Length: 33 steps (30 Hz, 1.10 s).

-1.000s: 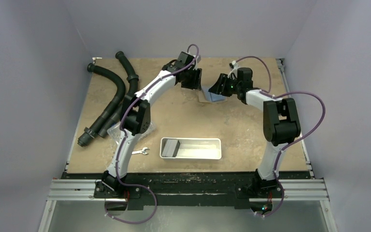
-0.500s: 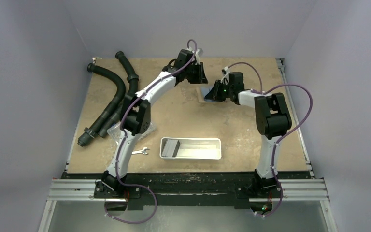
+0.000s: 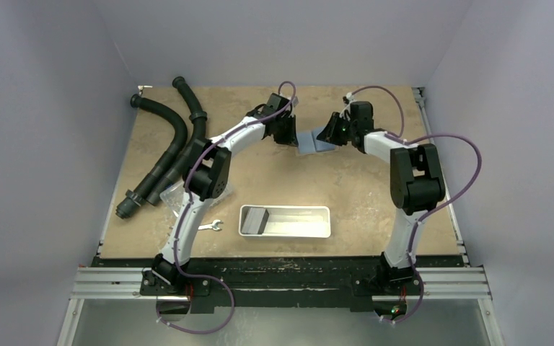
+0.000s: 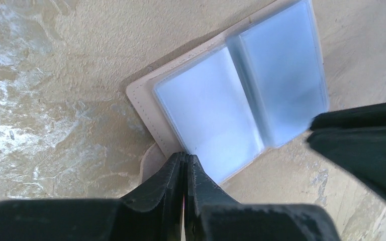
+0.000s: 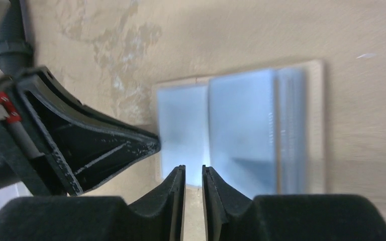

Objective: Put the credit cards into the card holder
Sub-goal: Open the card holder at the center of the board, then pick up the credit card from the storage box.

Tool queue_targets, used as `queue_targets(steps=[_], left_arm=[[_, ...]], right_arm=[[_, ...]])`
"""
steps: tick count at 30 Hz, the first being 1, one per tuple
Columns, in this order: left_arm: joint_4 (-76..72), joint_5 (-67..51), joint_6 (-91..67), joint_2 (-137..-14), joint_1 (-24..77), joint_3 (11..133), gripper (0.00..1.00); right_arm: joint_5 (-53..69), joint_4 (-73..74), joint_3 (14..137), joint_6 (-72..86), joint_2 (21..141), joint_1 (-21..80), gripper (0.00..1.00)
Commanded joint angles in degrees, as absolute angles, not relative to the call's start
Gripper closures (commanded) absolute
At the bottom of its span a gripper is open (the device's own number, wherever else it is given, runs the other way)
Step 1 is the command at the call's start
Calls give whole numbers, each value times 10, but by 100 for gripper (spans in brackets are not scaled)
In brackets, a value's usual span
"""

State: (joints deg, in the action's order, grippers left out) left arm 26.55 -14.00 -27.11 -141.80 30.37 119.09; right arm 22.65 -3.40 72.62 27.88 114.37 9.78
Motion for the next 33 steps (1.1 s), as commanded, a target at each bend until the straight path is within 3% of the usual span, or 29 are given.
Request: queue_targets(steps=[1, 12, 19, 21, 27, 33], left_arm=[[267, -93, -258, -1411, 299, 1162, 95], [283, -83, -250, -1409, 293, 1169, 95], [296, -105, -251, -1396, 289, 1204, 92], [305, -119, -257, -1384, 287, 1219, 87], [327, -121, -242, -1285, 287, 1219, 58], [335, -115, -199, -1126, 286, 1075, 44]], right_arm=[[139, -7, 739, 240, 1101, 94, 72], [78, 20, 742, 221, 1135, 90, 69], [45, 35, 743, 204, 1097, 98, 60], [32, 47, 745, 198, 1084, 104, 57], [2, 80, 739, 193, 1025, 133, 44], [-4, 111, 706, 191, 958, 183, 34]])
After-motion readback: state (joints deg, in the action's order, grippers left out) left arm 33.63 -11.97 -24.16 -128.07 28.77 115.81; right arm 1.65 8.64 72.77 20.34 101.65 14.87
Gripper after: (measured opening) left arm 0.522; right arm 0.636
